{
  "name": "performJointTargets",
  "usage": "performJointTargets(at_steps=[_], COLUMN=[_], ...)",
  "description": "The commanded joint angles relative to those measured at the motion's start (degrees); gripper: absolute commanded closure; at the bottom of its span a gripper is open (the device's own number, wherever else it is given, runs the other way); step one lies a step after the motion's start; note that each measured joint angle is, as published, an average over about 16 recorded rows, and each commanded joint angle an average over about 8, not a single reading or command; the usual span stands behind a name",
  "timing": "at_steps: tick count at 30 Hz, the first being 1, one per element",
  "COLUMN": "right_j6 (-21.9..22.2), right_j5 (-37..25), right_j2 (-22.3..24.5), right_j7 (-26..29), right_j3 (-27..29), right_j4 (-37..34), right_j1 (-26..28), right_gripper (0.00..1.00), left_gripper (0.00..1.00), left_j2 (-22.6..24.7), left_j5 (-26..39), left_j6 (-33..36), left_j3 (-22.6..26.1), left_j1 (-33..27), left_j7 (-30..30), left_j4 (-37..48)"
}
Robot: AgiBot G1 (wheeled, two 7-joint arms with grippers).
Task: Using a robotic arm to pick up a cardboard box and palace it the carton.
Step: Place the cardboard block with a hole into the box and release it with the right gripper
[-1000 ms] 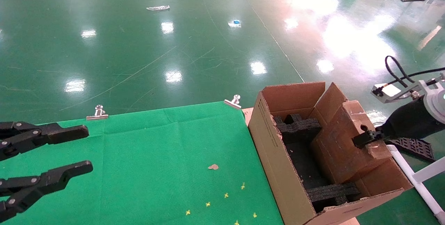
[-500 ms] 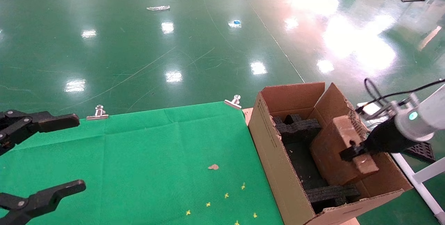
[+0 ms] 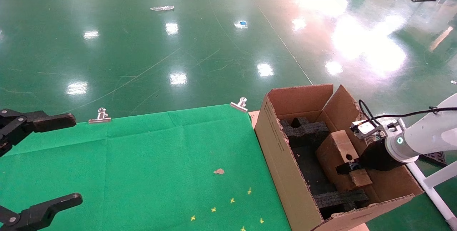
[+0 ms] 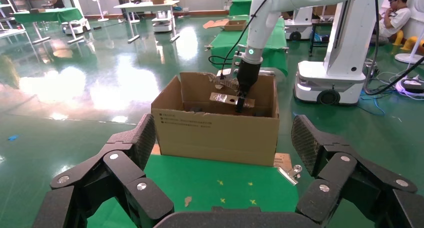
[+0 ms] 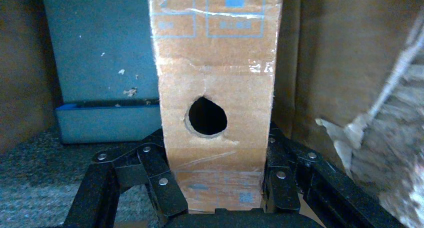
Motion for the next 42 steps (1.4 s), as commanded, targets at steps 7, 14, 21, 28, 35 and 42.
performJointTargets(at_steps=[7, 14, 21, 28, 35, 42], right_j6=[0.4, -0.5, -1.0, -1.4, -1.8, -3.4], right_j5=[0.8, 0.5, 0.2, 0.0, 0.0, 0.1], right_j2=[-0.7, -1.3, -2.0, -2.7, -2.8, -1.8], right_j7=[-2.1, -2.6, -3.3, -4.0, -5.0, -7.3], right_j3=[0.5, 0.4, 0.2, 0.2, 0.3, 0.8], right_j4=[-1.8, -3.3, -4.3, -4.9, -5.2, -4.5], right_j1=[-1.0, -0.6, 0.0, 0.8, 2.1, 7.3], right_gripper=[0.0, 0.0, 0.0, 0.0, 0.0, 0.0], left_gripper=[0.0, 0.0, 0.0, 0.0, 0.0, 0.0], left_j2=[0.0, 0.0, 0.0, 0.0, 0.0, -0.1], left_j5=[0.0, 0.0, 0.0, -0.1, -0.1, -0.1], left_j6=[0.0, 0.0, 0.0, 0.0, -0.1, -0.1], left_j3=[0.0, 0.0, 0.1, 0.1, 0.1, 0.1], left_j1=[0.0, 0.0, 0.0, 0.0, 0.0, 0.0], left_j7=[0.0, 0.0, 0.0, 0.0, 0.1, 0.1], left_j4=[0.0, 0.0, 0.0, 0.0, 0.0, 0.0])
